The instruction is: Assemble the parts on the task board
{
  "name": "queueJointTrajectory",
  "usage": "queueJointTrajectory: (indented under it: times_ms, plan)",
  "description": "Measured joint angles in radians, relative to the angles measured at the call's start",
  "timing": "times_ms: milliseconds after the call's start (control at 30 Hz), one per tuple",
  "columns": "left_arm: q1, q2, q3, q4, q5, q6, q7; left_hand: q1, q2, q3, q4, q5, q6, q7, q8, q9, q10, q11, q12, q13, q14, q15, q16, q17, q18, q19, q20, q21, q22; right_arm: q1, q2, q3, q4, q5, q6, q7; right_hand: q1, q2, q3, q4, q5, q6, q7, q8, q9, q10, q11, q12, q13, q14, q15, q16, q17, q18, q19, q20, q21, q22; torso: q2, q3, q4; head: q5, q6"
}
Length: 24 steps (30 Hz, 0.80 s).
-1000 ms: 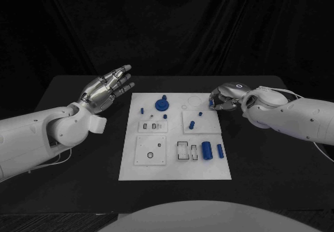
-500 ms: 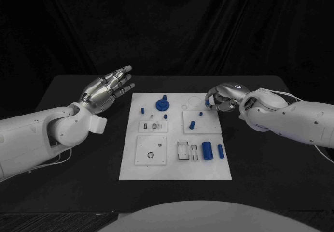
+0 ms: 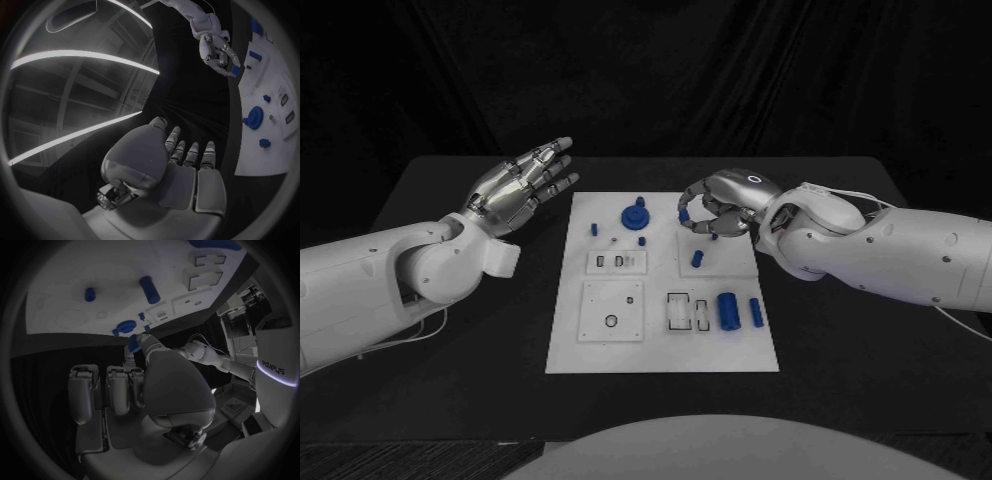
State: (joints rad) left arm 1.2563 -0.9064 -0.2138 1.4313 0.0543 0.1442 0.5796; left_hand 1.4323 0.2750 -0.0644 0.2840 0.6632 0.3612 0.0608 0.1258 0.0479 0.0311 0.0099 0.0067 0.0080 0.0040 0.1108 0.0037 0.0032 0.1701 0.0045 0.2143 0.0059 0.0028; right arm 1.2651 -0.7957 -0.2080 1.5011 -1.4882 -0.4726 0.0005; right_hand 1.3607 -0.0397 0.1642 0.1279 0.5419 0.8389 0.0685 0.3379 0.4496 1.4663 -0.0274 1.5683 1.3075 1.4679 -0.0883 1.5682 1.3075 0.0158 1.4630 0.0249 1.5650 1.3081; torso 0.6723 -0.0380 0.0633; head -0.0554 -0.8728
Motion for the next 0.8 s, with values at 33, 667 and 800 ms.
queueJointTrajectory:
  times_ms: [33, 667, 800]
  plan:
    - [0.000, 0.000, 0.000, 0.000, 0.000, 0.000, 0.000, 0.000, 0.000, 0.000, 0.000, 0.000, 0.000, 0.000, 0.000, 0.000, 0.000, 0.000, 0.000, 0.000, 0.000, 0.000, 0.000, 0.000, 0.000, 0.000, 0.000, 0.000, 0.000, 0.000, 0.007, 0.000, 0.004, -0.001, -0.001, -0.004, 0.000, 0.000, 0.000, 0.000, 0.000, 0.000, 0.000, 0.000, 0.000, 0.000, 0.000, 0.000, 0.000, 0.000, 0.000, 0.000, 0.000, 0.000, 0.000, 0.000, 0.000, 0.000, 0.000, 0.0000, 0.0005, 0.000, 0.000]
    - [0.000, 0.015, 0.000, -0.011, 0.000, 0.001, -0.011, 0.000, 0.000, 0.003, 0.003, 0.000, 0.004, -0.004, 0.004, 0.001, 0.000, 0.000, 0.000, 0.001, 0.000, 0.000, 0.000, 0.000, 0.000, 0.000, 0.000, 0.000, 0.000, -0.043, 0.140, 0.000, -0.043, -0.049, 0.020, -0.056, -0.010, -0.010, 0.000, 0.000, 0.000, -0.003, 0.003, 0.000, 0.016, 0.000, 0.000, 0.000, 0.000, 0.000, 0.000, 0.000, 0.000, 0.000, 0.000, 0.000, 0.000, 0.000, 0.000, 0.0002, 0.0029, 0.005, 0.000]
    - [0.000, 0.017, 0.000, -0.012, 0.000, 0.002, -0.013, 0.000, 0.000, 0.003, 0.003, 0.000, 0.004, -0.004, 0.004, 0.001, 0.000, 0.000, 0.000, 0.001, 0.000, 0.000, 0.000, 0.000, 0.000, 0.000, 0.000, 0.000, 0.000, -0.051, 0.156, 0.000, -0.051, -0.057, 0.039, -0.067, -0.010, -0.010, 0.000, 0.000, 0.000, -0.003, 0.003, 0.000, 0.016, 0.000, 0.000, 0.000, 0.000, 0.000, 0.000, 0.000, 0.000, 0.000, 0.000, 0.000, 0.000, 0.000, 0.001, 0.0004, 0.0018, 0.010, 0.000]
